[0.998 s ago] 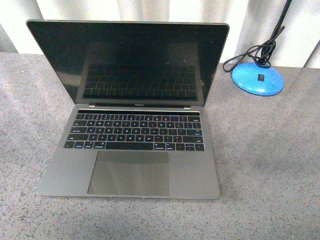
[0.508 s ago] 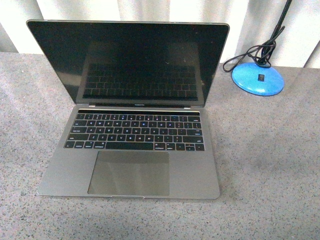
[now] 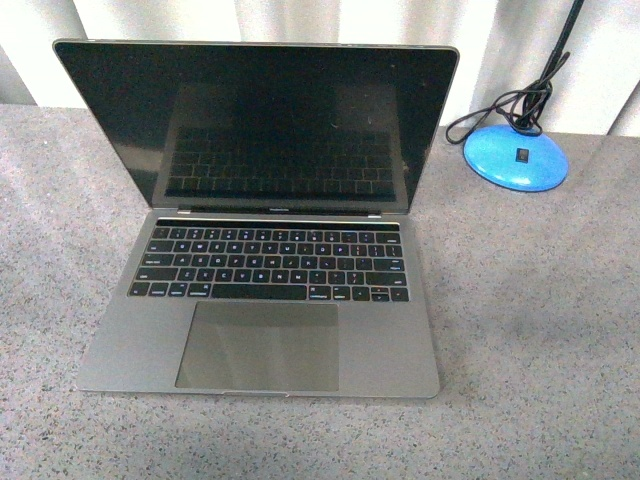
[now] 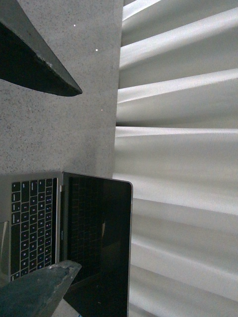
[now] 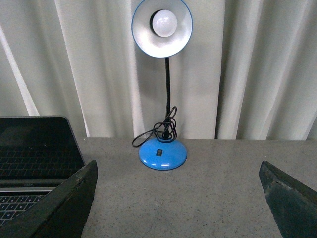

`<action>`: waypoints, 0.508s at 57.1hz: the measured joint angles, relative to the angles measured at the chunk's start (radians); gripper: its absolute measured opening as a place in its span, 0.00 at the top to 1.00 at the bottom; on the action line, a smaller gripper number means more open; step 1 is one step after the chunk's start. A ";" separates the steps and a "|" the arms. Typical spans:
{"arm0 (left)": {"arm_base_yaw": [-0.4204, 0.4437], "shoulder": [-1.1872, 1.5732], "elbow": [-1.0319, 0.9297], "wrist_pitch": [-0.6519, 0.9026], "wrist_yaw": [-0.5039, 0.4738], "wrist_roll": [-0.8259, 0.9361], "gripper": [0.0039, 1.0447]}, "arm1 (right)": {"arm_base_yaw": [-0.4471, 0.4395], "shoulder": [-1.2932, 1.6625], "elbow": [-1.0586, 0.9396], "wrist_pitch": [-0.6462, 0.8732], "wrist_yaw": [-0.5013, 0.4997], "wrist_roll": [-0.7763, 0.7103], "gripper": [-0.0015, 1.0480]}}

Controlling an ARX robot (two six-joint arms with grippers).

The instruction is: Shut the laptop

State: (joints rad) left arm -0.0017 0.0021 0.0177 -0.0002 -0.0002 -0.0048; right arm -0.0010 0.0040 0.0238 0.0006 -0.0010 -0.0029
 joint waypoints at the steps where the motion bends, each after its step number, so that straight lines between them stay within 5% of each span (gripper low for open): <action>1: 0.000 0.000 0.000 0.000 0.000 0.000 0.06 | 0.000 0.000 0.000 0.000 0.000 0.000 0.10; 15: 0.000 0.000 0.000 0.000 0.000 0.000 0.06 | 0.000 0.000 0.000 0.000 0.000 0.000 0.10; 19: -0.006 0.006 0.002 -0.004 -0.029 -0.010 0.06 | -0.059 0.055 0.037 -0.111 -0.192 -0.040 0.10; 22: -0.158 0.169 0.082 -0.191 -0.485 -0.177 0.06 | -0.143 0.169 0.075 -0.252 -0.440 -0.109 0.10; 24: -0.247 0.281 0.110 -0.263 -0.753 -0.302 0.06 | -0.163 0.198 0.077 -0.285 -0.504 -0.137 0.10; 26: -0.288 0.327 0.109 -0.271 -0.927 -0.380 0.06 | -0.175 0.215 0.088 -0.287 -0.534 -0.168 0.10; 29: -0.292 0.335 0.113 -0.227 -1.025 -0.399 0.06 | -0.182 0.248 0.117 -0.279 -0.546 -0.201 0.10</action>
State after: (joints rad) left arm -0.2935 0.3370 0.1303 -0.2268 -1.0248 -0.4038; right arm -0.1825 0.2523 0.1413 -0.2787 -0.5465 -0.2035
